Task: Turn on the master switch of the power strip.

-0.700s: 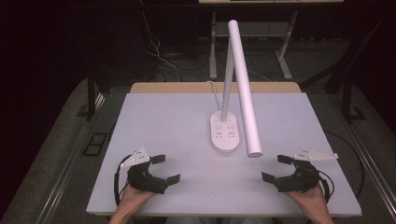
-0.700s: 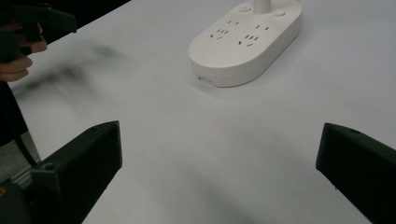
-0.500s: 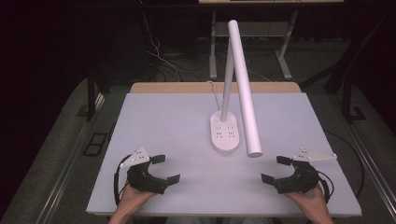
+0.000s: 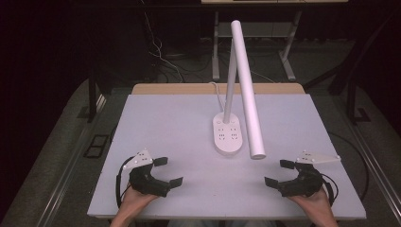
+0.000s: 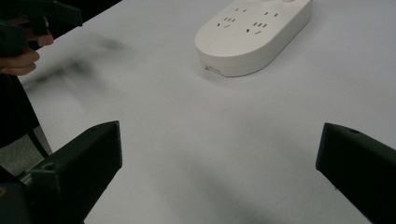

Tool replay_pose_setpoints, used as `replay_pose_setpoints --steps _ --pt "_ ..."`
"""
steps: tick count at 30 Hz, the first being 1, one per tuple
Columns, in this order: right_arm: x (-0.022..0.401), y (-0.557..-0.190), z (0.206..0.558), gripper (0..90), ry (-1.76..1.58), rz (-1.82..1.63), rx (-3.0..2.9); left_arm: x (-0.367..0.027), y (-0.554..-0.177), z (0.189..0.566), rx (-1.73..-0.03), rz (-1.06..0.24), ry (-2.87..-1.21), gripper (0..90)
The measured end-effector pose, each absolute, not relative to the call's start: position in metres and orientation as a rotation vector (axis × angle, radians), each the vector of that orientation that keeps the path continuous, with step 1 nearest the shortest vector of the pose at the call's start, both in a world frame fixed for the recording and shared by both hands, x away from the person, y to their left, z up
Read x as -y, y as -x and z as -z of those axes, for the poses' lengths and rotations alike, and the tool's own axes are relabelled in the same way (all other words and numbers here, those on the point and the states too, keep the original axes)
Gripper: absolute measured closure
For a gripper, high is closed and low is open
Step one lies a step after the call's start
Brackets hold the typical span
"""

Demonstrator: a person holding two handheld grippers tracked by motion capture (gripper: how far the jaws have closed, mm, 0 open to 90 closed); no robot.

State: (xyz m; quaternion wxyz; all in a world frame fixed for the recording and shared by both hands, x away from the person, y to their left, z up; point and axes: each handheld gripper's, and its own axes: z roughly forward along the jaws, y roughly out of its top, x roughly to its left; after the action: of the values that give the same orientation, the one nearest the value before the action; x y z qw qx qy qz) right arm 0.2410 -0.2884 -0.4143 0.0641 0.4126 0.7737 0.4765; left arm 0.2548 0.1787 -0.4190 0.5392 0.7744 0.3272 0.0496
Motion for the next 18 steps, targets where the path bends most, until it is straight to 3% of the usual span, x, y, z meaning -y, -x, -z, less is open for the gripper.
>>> replay_pose_setpoints --steps 18 --pt "0.285 -0.239 0.417 0.0 -1.231 -1.415 -2.372 -0.176 -0.258 0.407 -0.768 -0.077 -1.857 0.0"
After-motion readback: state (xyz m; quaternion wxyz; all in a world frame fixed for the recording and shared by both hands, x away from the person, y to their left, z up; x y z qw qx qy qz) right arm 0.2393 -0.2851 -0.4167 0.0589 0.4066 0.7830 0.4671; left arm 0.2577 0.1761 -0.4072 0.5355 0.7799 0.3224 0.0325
